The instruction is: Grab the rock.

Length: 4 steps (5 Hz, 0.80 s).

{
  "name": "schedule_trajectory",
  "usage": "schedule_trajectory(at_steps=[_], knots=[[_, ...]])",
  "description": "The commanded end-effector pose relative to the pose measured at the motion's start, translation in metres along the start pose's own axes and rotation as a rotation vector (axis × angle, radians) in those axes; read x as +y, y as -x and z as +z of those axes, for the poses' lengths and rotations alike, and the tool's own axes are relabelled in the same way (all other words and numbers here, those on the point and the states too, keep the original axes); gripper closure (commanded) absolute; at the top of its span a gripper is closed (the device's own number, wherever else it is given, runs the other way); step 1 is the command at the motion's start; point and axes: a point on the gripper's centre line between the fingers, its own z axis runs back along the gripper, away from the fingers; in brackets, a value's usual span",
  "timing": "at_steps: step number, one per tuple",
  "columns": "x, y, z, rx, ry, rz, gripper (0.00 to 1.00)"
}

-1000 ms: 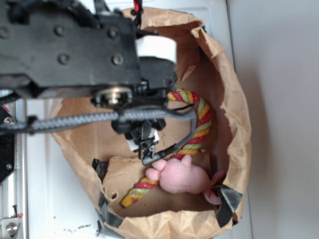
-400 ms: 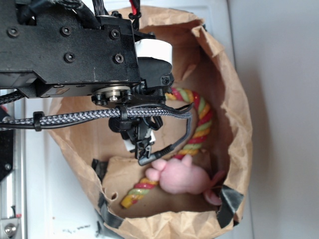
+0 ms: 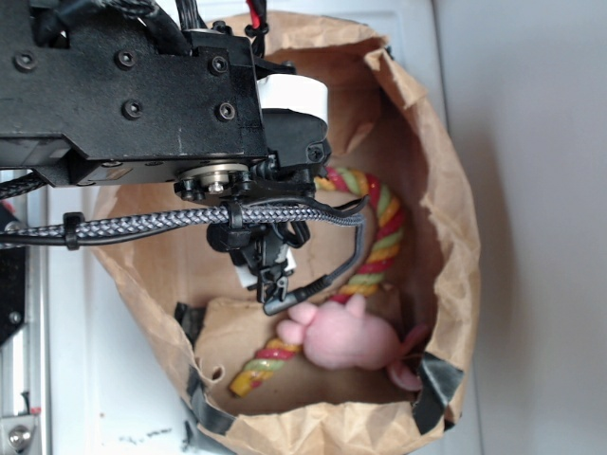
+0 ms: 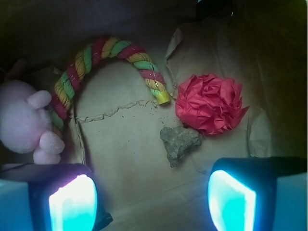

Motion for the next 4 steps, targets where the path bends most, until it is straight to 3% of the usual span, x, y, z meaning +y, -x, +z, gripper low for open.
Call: schedule_trajectory(at_steps=[1,4], knots=[[0.013,-0.007,0.0,-0.061,0.016,0.084,0.0],[0.014,-0.01,-0.035,-0.052,0.002,0.23,0.0]])
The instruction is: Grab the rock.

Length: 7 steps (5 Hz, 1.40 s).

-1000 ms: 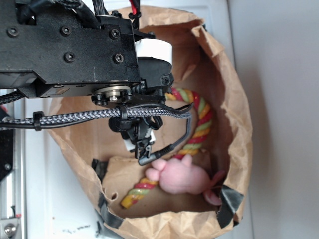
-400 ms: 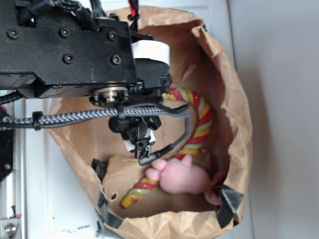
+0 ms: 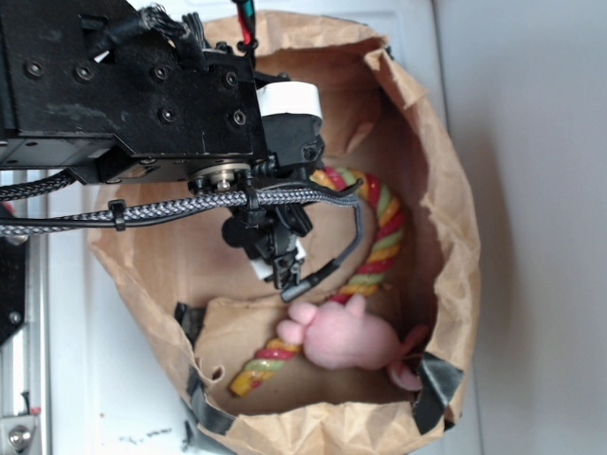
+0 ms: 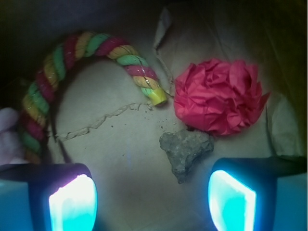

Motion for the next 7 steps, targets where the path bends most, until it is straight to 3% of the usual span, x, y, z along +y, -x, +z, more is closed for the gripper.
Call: schedule_trajectory(at_steps=[1,3,6,7], knots=[[0.011,-0.015,-0.011,-0.06,-0.036,0.069,0.0],[0.016,-0.017,-0.016,-0.075,-0.042,0.075,0.0],[0.025,-0.015,-0.022,-0.099,-0.133,0.083,0.0],[0.032,-0.016,-0.025,-0.076,-0.14,0.112,0.0]])
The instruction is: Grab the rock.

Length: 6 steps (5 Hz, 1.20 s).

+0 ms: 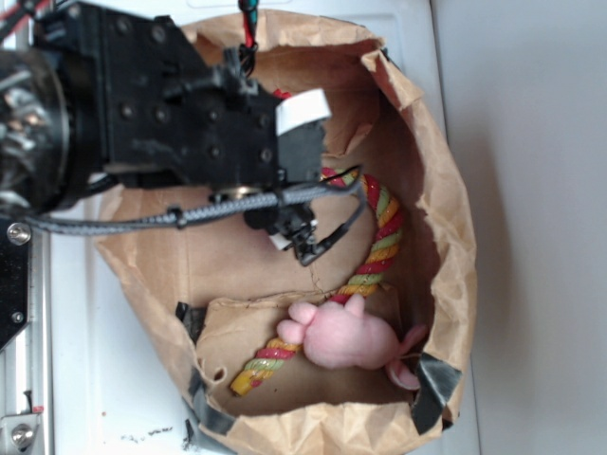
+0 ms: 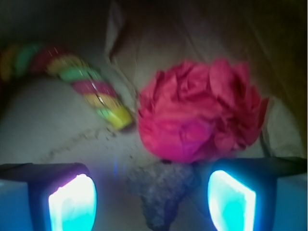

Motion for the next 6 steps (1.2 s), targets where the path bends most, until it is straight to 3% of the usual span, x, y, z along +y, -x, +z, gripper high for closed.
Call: schedule_trajectory(at_steps=[1,2,4,6], knots=[[0.013,-0.009,0.004,-0.001,0.004,0.058,0.0],[0.018,-0.007,0.005,0.008,0.017,0.069,0.0],[0.015,-0.012,-0.006,0.01,-0.025,0.081,0.0],[0.005,0.005,-0.021,0.012,-0.028,0.06,0.0]])
